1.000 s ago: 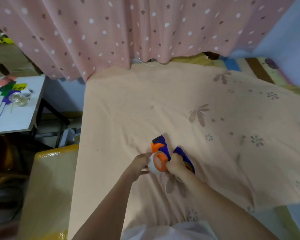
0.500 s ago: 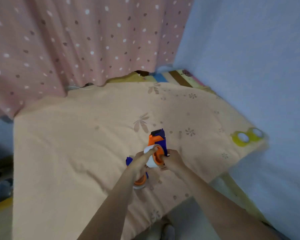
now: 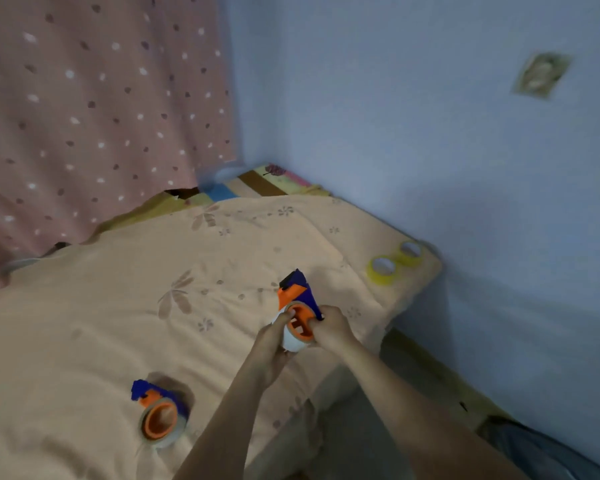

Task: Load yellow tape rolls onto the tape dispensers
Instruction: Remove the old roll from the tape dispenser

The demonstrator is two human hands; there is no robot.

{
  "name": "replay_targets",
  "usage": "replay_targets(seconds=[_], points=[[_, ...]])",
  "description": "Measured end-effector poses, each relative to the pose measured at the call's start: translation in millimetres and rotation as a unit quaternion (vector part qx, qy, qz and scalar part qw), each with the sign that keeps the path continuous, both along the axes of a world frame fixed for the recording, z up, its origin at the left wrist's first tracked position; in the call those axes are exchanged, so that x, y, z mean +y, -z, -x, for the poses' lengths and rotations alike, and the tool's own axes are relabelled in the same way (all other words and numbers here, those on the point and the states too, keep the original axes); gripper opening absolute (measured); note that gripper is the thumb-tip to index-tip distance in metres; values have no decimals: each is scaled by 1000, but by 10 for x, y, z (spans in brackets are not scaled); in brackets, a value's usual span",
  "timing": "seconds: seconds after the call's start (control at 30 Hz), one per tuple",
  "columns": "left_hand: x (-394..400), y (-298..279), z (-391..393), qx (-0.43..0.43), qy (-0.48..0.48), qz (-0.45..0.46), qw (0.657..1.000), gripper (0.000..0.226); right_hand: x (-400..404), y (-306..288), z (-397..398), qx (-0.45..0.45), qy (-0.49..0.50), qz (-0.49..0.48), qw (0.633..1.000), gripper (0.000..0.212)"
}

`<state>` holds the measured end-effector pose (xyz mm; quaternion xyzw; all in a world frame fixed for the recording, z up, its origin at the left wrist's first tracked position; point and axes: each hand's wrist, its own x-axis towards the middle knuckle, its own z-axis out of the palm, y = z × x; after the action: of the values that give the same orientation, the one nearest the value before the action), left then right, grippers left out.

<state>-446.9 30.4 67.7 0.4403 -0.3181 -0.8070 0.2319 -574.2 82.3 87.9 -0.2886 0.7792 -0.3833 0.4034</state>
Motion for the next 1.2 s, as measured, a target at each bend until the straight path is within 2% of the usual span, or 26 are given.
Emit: replay_targets(seconds=[0.3,0.5,0.63,0.7,0.83,1.03,1.2], points=[[94,-187,1026,8,27,23,999,41,195,-137,1048,-1,20,23,1000,20],[-56,-161,1601,39,59,36,997,39,77,-155,1641,23,2,28,999,23],[-200,-41,2023,19,69,30,997,40,-18,-85,2079,38,-6,39,999,17],[-320,27,2283,14,65,27,997,43,-122,-45,2336,49,-14,40,998,13],[-561,114,2860,13,50,7,999,50,-403,5,2879,65,-25,15,997,20],[-1096,190,3503,20,7,-18,1000,55,-1008,8,3622,121,-97,-52,987,31],[-1508,247,3838,47,-18,-15,999,48,-1522,31,3989,71,-98,-48,991,25]])
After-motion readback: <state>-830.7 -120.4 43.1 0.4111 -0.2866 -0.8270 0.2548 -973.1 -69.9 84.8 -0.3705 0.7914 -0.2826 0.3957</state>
